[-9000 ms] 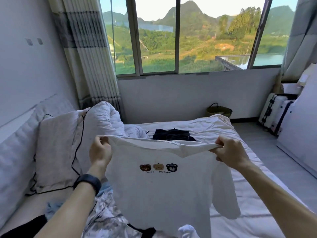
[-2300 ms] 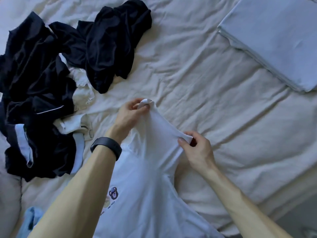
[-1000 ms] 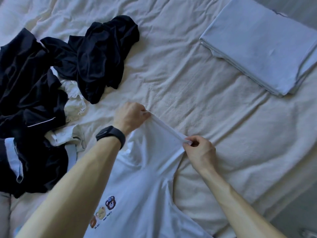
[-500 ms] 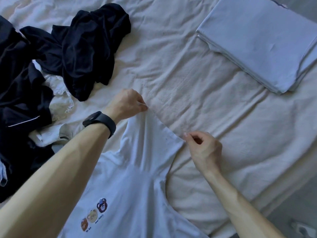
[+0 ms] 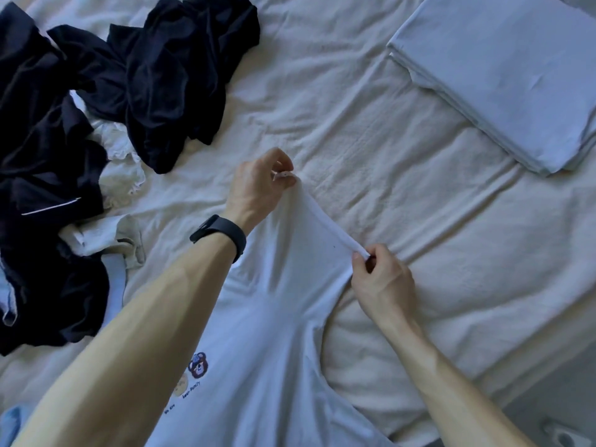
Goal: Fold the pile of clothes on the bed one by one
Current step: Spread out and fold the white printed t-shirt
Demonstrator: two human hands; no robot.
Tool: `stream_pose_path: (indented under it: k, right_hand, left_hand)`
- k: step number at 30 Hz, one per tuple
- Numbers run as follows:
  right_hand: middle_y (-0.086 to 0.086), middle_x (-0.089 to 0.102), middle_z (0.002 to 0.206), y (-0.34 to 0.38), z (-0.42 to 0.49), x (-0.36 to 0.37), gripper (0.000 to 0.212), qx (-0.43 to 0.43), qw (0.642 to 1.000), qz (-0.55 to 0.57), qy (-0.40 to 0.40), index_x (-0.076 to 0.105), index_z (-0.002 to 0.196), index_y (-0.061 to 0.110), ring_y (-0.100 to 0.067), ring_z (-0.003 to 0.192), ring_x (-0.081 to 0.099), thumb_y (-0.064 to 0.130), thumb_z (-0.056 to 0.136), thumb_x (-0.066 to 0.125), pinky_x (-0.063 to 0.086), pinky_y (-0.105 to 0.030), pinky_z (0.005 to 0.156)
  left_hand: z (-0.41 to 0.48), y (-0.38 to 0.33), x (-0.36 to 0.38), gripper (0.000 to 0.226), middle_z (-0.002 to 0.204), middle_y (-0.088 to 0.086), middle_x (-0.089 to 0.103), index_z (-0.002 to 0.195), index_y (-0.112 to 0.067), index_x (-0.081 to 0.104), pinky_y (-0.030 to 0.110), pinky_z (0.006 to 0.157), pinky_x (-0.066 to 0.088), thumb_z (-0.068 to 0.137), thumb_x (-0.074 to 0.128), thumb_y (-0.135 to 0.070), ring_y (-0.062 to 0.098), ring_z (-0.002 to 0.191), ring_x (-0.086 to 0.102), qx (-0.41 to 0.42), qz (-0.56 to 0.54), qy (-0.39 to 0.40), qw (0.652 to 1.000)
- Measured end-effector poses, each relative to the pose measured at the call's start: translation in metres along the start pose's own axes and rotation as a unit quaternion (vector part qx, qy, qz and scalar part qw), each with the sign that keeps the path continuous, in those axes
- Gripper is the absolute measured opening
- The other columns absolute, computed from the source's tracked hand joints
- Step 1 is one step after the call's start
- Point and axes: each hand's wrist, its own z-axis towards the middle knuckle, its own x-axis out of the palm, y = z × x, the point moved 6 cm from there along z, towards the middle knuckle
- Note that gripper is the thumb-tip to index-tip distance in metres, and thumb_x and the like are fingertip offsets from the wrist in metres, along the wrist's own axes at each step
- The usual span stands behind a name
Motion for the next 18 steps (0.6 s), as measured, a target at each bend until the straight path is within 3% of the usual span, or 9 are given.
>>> stream_pose_path:
  k: [3,7,9,11,13,15,18]
  right_hand:
    - [-0.006,0.069,0.086,-0.004,0.004,0.003,0.024,0.008,0.999,-0.033,0.016,0.056,0.082,0.018,-0.036,0.09,0.061,0.037,0.096,0.057,0.036,-0.036,0.069]
    - [-0.002,0.07,0.099,-0.002,0.004,0.0,0.04,0.023,0.994,-0.074,0.078,0.062,0.093,0.018,-0.03,0.101,0.061,0.058,0.089,0.063,0.037,-0.033,0.078]
    - [0.002,0.071,0.093,-0.007,0.002,0.004,0.043,0.049,0.99,-0.064,0.119,0.064,0.09,0.021,-0.026,0.093,0.066,0.063,0.081,0.064,0.046,-0.032,0.08]
    - [0.003,0.073,0.079,-0.011,0.0,0.008,0.032,0.082,0.986,-0.011,0.148,0.065,0.084,0.022,-0.023,0.076,0.072,0.053,0.076,0.065,0.058,-0.038,0.077]
    - [-0.001,0.071,0.069,-0.011,-0.004,0.012,0.013,0.112,0.977,0.092,0.155,0.064,0.081,0.017,-0.017,0.055,0.068,0.03,0.082,0.067,0.061,-0.039,0.063]
    - [-0.004,0.065,0.064,-0.007,-0.014,0.014,0.008,0.135,0.952,0.238,0.138,0.059,0.084,0.014,-0.014,0.044,0.059,0.012,0.089,0.065,0.054,-0.032,0.048]
    - [0.0,0.065,0.064,0.004,-0.045,0.009,0.012,0.107,0.923,0.357,0.091,0.058,0.092,0.018,-0.018,0.046,0.062,0.009,0.093,0.065,0.051,-0.028,0.046]
  left_hand:
    - [0.002,0.0,0.015,0.024,0.099,-0.008,0.065,0.112,-0.031,0.061,0.037,0.081,0.055,0.089,0.068,-0.025,0.015,0.093,0.062,-0.039,-0.034,0.062,0.997]
    - [-0.016,0.011,0.012,0.049,0.104,-0.007,0.062,0.128,-0.023,0.052,0.027,0.073,0.052,0.085,0.07,-0.039,0.009,0.091,0.061,-0.101,-0.118,0.028,0.987]
    - [-0.03,0.024,0.014,0.044,0.099,-0.006,0.061,0.122,-0.019,0.052,0.025,0.068,0.05,0.084,0.07,-0.032,0.008,0.086,0.06,-0.15,-0.114,0.044,0.981]
    - [-0.036,0.032,0.013,0.031,0.09,-0.005,0.064,0.112,-0.018,0.059,0.026,0.064,0.048,0.086,0.068,-0.031,0.014,0.084,0.062,-0.161,-0.058,0.058,0.984]
    - [-0.035,0.03,0.004,0.02,0.084,-0.003,0.067,0.102,-0.017,0.069,0.027,0.062,0.043,0.086,0.07,-0.03,0.019,0.084,0.063,-0.136,-0.027,0.055,0.989]
    - [-0.039,0.022,-0.009,0.014,0.078,-0.01,0.066,0.096,-0.018,0.074,0.026,0.064,0.042,0.086,0.073,-0.028,0.011,0.077,0.06,-0.115,-0.063,0.048,0.99]
    - [-0.072,0.007,-0.037,0.01,0.083,-0.007,0.069,0.096,-0.016,0.075,0.025,0.073,0.048,0.087,0.072,-0.018,0.007,0.076,0.062,-0.104,-0.196,0.042,0.974]
